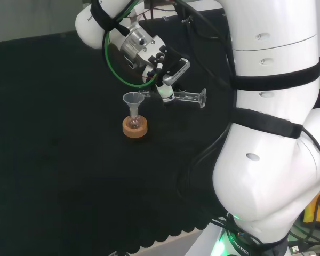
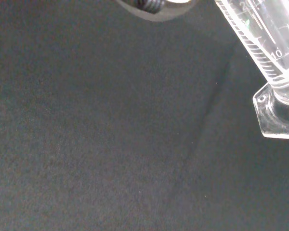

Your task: Pour the water from the graduated cylinder into the round-bottom flask.

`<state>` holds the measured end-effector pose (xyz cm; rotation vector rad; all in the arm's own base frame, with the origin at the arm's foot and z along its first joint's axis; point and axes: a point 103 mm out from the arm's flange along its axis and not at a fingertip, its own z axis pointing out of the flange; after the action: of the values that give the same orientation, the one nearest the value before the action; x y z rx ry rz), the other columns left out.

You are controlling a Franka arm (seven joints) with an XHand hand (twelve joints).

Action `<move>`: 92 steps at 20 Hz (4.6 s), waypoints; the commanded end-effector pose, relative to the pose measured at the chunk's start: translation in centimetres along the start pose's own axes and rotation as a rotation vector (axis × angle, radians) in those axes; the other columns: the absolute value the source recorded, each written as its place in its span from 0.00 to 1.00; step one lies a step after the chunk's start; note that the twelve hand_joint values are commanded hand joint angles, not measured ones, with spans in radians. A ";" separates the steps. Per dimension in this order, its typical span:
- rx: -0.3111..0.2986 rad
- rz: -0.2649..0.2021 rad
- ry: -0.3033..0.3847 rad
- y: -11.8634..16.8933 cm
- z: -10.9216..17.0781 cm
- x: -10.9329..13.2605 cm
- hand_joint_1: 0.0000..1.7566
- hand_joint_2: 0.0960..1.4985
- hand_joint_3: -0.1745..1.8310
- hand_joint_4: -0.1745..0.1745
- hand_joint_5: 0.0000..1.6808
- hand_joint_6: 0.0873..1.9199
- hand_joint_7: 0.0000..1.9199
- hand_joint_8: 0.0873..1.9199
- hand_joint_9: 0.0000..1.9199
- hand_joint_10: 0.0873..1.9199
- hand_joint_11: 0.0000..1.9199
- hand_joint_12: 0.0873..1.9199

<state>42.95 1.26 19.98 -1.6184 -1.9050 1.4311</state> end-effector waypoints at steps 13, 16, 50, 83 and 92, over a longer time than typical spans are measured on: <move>0.057 0.076 -0.064 -1.5 -1.3 0.8 0.73 0.69 0.09 0.00 0.64 0.41 0.58 0.40 0.78 0.00 0.63 0.34; 0.058 0.097 -0.085 -1.9 -1.6 0.9 0.73 0.69 0.09 0.00 0.64 0.42 0.58 0.40 0.78 0.00 0.63 0.34; 0.153 0.171 -0.160 -3.0 -2.7 1.1 0.73 0.69 0.09 0.00 0.64 0.42 0.58 0.40 0.78 0.00 0.63 0.34; -0.217 -0.002 0.053 -2.8 -0.3 -3.2 0.73 0.69 0.09 0.00 0.64 0.42 0.58 0.40 0.77 0.00 0.63 0.33; -0.493 -0.149 0.304 -2.1 1.5 -5.9 0.73 0.69 0.09 0.00 0.64 0.42 0.58 0.41 0.77 0.00 0.62 0.33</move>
<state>42.94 -1.87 23.33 -1.7220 -2.1667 0.9957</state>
